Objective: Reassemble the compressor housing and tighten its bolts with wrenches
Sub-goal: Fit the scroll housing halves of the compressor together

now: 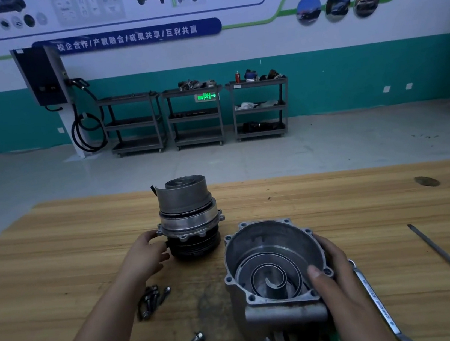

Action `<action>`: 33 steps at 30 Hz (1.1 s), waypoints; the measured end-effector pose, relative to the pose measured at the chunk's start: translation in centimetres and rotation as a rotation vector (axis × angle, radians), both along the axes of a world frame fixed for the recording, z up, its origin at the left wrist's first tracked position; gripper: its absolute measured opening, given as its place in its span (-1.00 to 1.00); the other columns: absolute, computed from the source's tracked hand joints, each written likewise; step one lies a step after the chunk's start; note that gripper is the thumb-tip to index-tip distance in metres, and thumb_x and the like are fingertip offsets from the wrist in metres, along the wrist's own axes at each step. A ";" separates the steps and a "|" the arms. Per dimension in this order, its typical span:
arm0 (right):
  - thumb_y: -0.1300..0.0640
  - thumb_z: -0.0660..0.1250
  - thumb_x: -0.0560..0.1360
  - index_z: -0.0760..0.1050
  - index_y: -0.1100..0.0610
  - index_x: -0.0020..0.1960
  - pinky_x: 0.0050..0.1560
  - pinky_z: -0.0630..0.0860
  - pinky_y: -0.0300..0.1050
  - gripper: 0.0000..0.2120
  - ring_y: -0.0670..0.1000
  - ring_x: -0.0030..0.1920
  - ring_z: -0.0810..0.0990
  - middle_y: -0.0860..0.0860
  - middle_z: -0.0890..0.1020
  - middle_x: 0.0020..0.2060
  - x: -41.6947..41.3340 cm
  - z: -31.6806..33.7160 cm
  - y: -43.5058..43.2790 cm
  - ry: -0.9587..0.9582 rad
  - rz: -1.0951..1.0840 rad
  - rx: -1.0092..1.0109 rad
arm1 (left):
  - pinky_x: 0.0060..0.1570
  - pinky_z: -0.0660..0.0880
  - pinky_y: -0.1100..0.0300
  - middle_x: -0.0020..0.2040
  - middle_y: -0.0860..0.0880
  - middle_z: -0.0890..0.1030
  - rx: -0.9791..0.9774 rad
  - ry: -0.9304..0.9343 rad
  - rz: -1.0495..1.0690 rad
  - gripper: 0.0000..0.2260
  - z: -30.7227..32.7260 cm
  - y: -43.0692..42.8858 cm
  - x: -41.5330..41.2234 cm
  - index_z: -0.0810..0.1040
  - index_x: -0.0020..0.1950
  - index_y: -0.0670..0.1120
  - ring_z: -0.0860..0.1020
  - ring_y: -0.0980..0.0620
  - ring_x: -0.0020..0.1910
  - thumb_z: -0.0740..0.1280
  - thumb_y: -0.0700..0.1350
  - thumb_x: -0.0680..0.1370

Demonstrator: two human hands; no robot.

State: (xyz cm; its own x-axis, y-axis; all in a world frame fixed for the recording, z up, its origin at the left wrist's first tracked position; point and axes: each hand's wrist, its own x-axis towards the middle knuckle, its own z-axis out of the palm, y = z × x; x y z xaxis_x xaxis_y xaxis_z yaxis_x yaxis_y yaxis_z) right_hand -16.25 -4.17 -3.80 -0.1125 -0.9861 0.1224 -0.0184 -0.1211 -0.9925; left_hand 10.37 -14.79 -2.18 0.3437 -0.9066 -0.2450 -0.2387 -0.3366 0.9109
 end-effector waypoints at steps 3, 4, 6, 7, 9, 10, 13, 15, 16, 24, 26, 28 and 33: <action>-0.12 0.34 0.35 0.38 -0.31 0.19 0.08 0.41 -0.21 -0.59 -0.30 0.10 0.52 -0.40 0.54 0.05 -0.2 -0.2 -0.3 -0.035 0.033 -0.029 | -0.03 0.43 0.07 0.11 -0.18 0.55 0.012 -0.097 -0.036 -0.60 0.2 0.5 -0.1 0.31 0.42 -0.13 0.54 -0.10 -0.02 0.21 -0.22 0.58; -0.16 0.41 0.39 0.38 -0.28 0.20 0.09 0.42 -0.23 -0.59 -0.30 0.12 0.51 -0.38 0.54 0.07 -0.4 -0.4 -0.3 -0.052 0.048 -0.035 | -0.05 0.45 0.07 0.07 -0.16 0.54 0.012 -0.123 -0.048 -0.58 0.2 0.6 -0.2 0.29 0.43 -0.14 0.55 -0.09 -0.03 0.23 -0.19 0.57; -0.23 0.37 0.34 0.37 -0.28 0.23 0.06 0.42 -0.36 -0.52 -0.34 0.14 0.49 -0.35 0.54 0.12 -1.0 -0.6 -0.2 -0.062 0.082 -0.044 | -0.03 0.48 0.04 -0.03 -0.09 0.54 -0.007 -0.154 -0.058 -0.53 0.0 1.0 -0.3 0.26 0.45 -0.15 0.57 -0.08 -0.05 0.27 -0.13 0.56; -0.32 0.37 0.29 0.36 -0.29 0.23 0.08 0.42 -0.36 -0.46 -0.35 0.16 0.48 -0.34 0.53 0.15 -1.2 -0.5 -0.3 -0.054 0.099 -0.041 | -0.01 0.50 0.02 -0.08 -0.05 0.54 -0.019 -0.175 -0.059 -0.52 -0.1 1.1 -0.3 0.26 0.45 -0.15 0.57 -0.07 -0.05 0.28 -0.11 0.56; -0.48 0.42 0.05 0.37 -0.24 0.23 0.19 0.43 -0.13 -0.19 -0.23 0.20 0.49 -0.27 0.52 0.18 -2.0 -0.7 -0.5 -0.058 0.121 -0.023 | 0.02 0.50 -0.01 -0.12 0.00 0.54 -0.038 -0.188 -0.059 -0.54 -0.2 1.2 -0.2 0.28 0.43 -0.13 0.57 -0.06 -0.05 0.28 -0.10 0.56; -0.50 0.43 -0.02 0.40 -0.19 0.21 0.19 0.42 -0.02 -0.14 -0.15 0.21 0.50 -0.24 0.53 0.16 -2.4 -0.8 -0.8 -0.075 0.101 -0.003 | 0.01 0.50 -0.01 -0.10 -0.01 0.54 -0.043 -0.153 -0.050 -0.58 -0.2 1.1 -0.2 0.31 0.41 -0.12 0.57 -0.06 -0.03 0.27 -0.11 0.57; -0.31 0.32 0.35 0.46 -0.14 0.17 0.26 0.39 0.08 -0.54 -0.05 0.27 0.47 -0.19 0.55 0.18 -3.2 0.0 -2.0 -0.101 0.076 0.011 | 0.05 0.47 0.00 0.08 -0.09 0.53 -0.059 0.059 0.040 -0.70 0.0 0.2 0.2 0.37 0.33 -0.16 0.53 -0.09 0.03 0.17 -0.12 0.61; -0.26 0.11 0.39 0.47 -0.14 0.20 0.18 0.43 -0.07 -0.54 -0.19 0.22 0.51 -0.20 0.56 0.20 -3.6 0.8 -3.3 -0.072 0.144 0.028 | 0.06 0.44 0.01 0.19 -0.12 0.49 -0.068 0.156 0.099 -0.70 -0.1 -0.6 0.5 0.36 0.33 -0.17 0.50 -0.10 0.08 0.11 -0.10 0.64; -0.26 0.07 0.38 0.49 -0.12 0.21 0.09 0.45 -0.15 -0.51 -0.24 0.15 0.54 -0.20 0.57 0.18 -3.8 1.1 -4.2 -0.074 0.190 0.068 | 0.08 0.43 -0.01 0.21 -0.12 0.49 -0.076 0.184 0.120 -0.70 -0.3 -1.0 0.5 0.34 0.34 -0.16 0.50 -0.11 0.09 0.10 -0.09 0.64; -0.18 0.13 0.49 0.54 0.02 0.24 -0.07 0.59 -0.10 -0.55 0.09 0.07 0.64 0.09 0.59 0.18 -1.2 2.5 -12.2 -0.049 0.513 0.380 | 0.12 0.32 0.00 0.16 -0.09 0.56 -0.104 0.429 0.144 -0.76 -1.8 -3.9 0.6 0.50 0.19 -0.07 0.50 -0.07 0.09 0.11 -0.07 0.63; -0.20 0.10 0.47 0.45 0.08 0.33 0.11 0.53 0.00 -0.45 0.14 0.19 0.58 0.12 0.55 0.26 -0.5 2.0 -14.2 -0.125 0.640 0.428 | 0.05 0.38 0.02 0.12 -0.09 0.59 -0.140 0.424 0.125 -0.73 -2.3 -4.3 0.5 0.50 0.25 -0.09 0.52 -0.06 0.03 0.11 -0.11 0.62; -0.27 0.14 0.43 0.36 0.12 0.38 0.20 0.47 0.09 -0.33 0.18 0.27 0.51 0.16 0.48 0.33 0.0 1.8 -16.0 -0.267 0.725 0.463 | 0.10 0.44 0.01 0.16 -0.10 0.59 -0.180 0.407 0.109 -0.69 -2.8 -4.5 0.3 0.47 0.32 -0.09 0.54 -0.07 0.08 0.09 -0.12 0.63; -0.40 0.53 -0.03 0.30 0.09 0.39 0.35 0.27 0.16 0.12 0.17 0.43 0.28 0.07 0.37 0.37 1.8 1.3 -18.5 -0.233 0.847 0.477 | 0.03 0.45 0.10 0.22 -0.12 0.55 -0.262 0.431 0.087 -0.67 -3.6 -4.8 0.0 0.40 0.38 -0.11 0.52 -0.06 0.14 0.02 -0.15 0.67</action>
